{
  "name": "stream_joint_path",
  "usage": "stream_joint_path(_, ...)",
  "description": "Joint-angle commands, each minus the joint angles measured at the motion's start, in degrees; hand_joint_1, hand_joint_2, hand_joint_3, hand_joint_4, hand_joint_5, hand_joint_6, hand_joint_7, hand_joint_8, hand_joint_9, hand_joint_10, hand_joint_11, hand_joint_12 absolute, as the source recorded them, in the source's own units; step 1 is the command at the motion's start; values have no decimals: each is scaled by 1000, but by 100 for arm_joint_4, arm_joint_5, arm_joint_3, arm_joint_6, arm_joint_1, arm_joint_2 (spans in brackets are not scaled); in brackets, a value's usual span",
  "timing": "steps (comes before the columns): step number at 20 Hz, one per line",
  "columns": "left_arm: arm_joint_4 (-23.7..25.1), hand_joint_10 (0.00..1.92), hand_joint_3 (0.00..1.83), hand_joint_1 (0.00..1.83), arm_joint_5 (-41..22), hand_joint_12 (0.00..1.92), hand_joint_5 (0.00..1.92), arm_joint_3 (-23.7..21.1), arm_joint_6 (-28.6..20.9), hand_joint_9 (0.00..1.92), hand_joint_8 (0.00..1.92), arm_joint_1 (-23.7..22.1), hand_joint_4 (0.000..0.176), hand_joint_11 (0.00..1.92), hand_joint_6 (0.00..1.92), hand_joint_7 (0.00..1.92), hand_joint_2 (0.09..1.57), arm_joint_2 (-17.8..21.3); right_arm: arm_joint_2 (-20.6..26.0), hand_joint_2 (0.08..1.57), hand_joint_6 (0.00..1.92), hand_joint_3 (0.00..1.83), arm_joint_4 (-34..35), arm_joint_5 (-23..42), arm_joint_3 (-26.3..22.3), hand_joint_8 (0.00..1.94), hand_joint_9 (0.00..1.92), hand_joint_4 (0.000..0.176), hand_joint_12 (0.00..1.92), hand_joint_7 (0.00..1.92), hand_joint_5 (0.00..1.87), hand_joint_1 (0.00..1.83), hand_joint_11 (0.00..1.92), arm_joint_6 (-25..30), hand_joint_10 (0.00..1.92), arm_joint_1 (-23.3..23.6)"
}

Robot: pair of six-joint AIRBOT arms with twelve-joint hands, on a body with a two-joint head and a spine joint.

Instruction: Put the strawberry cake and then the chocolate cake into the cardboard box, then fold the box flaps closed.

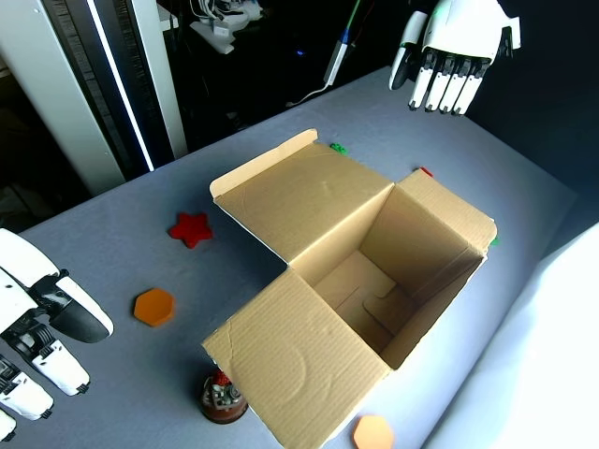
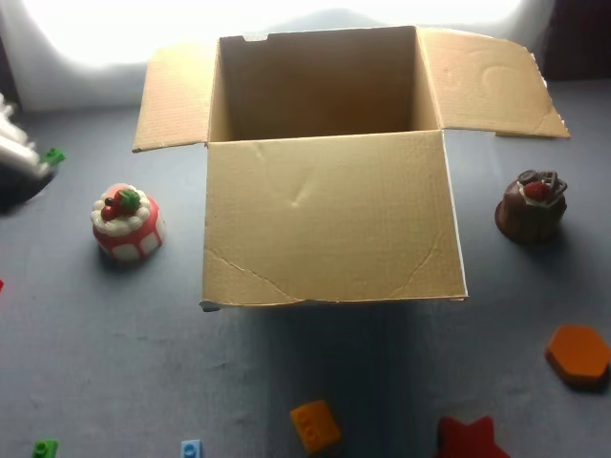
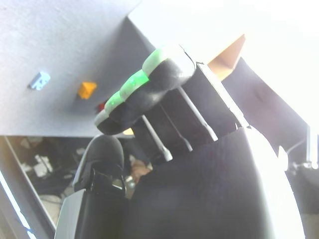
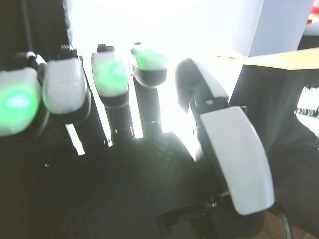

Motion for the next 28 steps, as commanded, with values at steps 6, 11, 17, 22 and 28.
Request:
stream_joint_path(6, -278, 1, 0, 0, -17, 601, 111, -12, -6, 134, 3, -54, 0, 0, 5, 127, 1149, 40, 92, 1256, 33, 0, -102, 615, 22, 1, 158, 0, 765, 187, 256, 57, 0, 6, 98, 47)
stream_joint_path(11, -96, 0, 0, 0, -79, 296, 35, 23, -60, 23, 0, -56, 0, 0, 2, 27, 1101, 38, 79, 1213, 6, 0, 973, 689, 25, 4, 78, 0, 421, 113, 150, 5, 0, -531, 29, 42)
stream_joint_path(17, 153, 0, 0, 44, -111, 252, 0, 75, -112, 0, 0, -57, 0, 0, 0, 0, 963, 10, 57, 1115, 4, 0, 976, 762, 24, 2, 46, 0, 352, 84, 74, 191, 0, -531, 4, 45)
stream_joint_path(22, 95, 0, 0, 276, -153, 338, 0, 471, -154, 0, 0, 228, 0, 0, 0, 0, 844, -168, 56, 963, 0, 0, 976, 762, 18, 0, 26, 0, 468, 35, 12, 687, 0, -532, 0, 45)
stream_joint_path(28, -469, 0, 0, 958, -99, 240, 0, 620, -59, 0, 0, 865, 4, 0, 0, 0, 932, -360, 58, 913, 0, 0, 975, 763, -17, 0, 0, 0, 0, 0, 0, 1256, 0, -536, 0, 57)
